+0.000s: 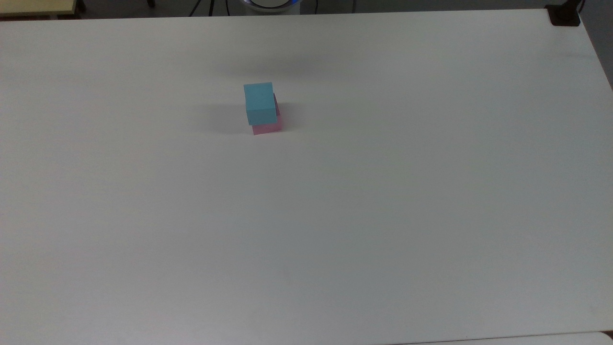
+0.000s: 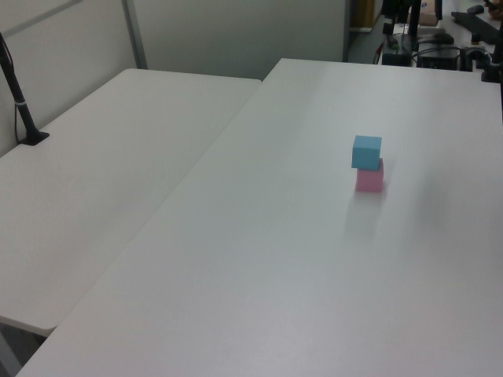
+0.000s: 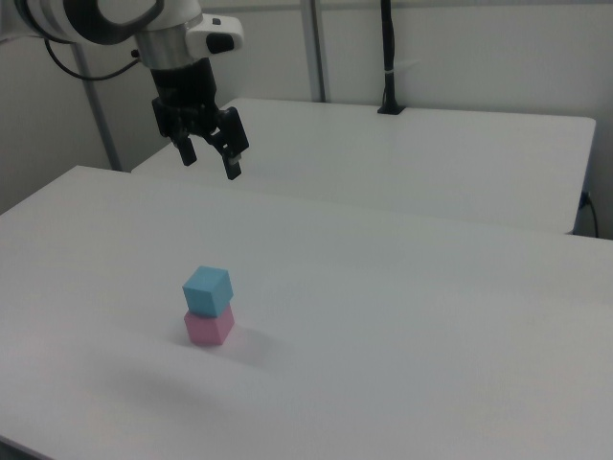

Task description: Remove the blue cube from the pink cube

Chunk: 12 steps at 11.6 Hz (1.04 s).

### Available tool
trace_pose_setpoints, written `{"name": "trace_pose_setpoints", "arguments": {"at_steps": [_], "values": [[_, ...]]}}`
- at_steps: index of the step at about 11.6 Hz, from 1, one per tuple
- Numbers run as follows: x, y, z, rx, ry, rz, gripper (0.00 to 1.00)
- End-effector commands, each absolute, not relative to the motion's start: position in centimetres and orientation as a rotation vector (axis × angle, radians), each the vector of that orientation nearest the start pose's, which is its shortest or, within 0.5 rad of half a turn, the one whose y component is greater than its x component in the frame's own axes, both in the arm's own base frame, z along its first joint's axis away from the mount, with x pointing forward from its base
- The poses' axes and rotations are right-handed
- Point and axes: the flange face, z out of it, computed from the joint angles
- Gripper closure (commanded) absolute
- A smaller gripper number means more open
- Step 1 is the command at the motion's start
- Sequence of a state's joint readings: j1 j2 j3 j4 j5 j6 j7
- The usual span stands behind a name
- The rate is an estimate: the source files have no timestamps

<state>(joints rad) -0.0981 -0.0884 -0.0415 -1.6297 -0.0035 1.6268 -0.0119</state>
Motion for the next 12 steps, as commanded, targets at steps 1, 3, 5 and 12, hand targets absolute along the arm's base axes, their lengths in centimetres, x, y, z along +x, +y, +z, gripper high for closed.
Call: {"name": "trace_pose_setpoints", "arguments": {"at_steps": [1,3,5,12], "values": [[52.79,-6.65,64.93,-3.13,0.19,-0.106,0.0],[52.78,-6.65,64.91,-3.13,0.19,-0.104,0.0],[52.75,-6.64,64.89,-3.13,0.187,-0.099,0.0],[52.51,-6.61,64.6,-3.13,0.187,-0.061,0.0]]}}
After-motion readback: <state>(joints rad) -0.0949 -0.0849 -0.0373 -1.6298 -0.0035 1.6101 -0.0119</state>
